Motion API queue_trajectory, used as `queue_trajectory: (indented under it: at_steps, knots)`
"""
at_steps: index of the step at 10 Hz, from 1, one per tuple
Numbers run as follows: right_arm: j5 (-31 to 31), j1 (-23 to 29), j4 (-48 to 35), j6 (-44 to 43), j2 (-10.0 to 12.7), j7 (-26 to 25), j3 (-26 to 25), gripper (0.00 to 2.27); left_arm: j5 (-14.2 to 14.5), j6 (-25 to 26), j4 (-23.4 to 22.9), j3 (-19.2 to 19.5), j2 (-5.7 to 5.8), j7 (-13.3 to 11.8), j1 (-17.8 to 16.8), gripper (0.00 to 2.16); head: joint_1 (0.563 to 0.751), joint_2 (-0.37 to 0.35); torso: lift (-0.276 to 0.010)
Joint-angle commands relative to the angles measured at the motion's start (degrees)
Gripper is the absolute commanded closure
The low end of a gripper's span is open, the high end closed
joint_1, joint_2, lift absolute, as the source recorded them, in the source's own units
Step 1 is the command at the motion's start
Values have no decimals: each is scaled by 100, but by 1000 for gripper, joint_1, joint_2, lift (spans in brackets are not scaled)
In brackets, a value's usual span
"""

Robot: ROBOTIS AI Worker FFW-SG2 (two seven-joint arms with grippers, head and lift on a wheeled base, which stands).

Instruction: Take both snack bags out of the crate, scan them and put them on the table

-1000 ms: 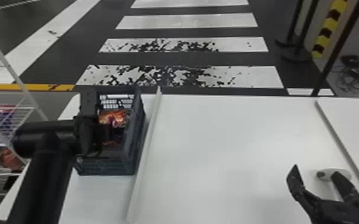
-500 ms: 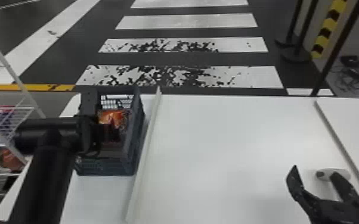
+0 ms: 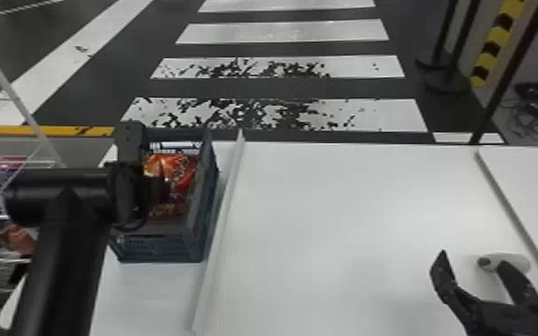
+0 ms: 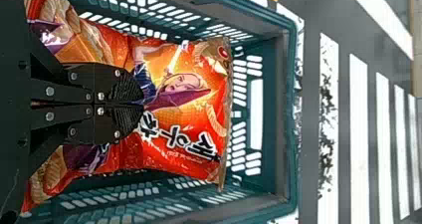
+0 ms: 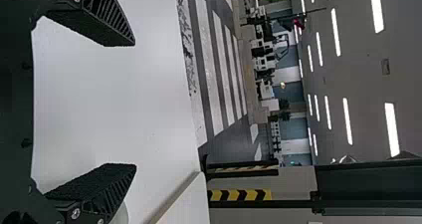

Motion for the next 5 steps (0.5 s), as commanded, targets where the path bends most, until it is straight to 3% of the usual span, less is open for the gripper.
queue_trajectory:
  at_steps: [1, 4, 5]
  knots:
    - [14, 0, 9, 18, 6, -8, 0, 124, 13, 347, -513, 72, -1, -54, 53, 2138, 695, 109, -95]
    - [14, 0, 0, 36, 15, 1, 0, 124, 75, 1120, -1058, 125, -80, -80, 105, 2138, 695, 102, -95]
    - [14, 0, 0, 36, 15, -8, 0, 124, 66, 1138, -1216, 142, -98, -80, 132, 2138, 695, 98, -95]
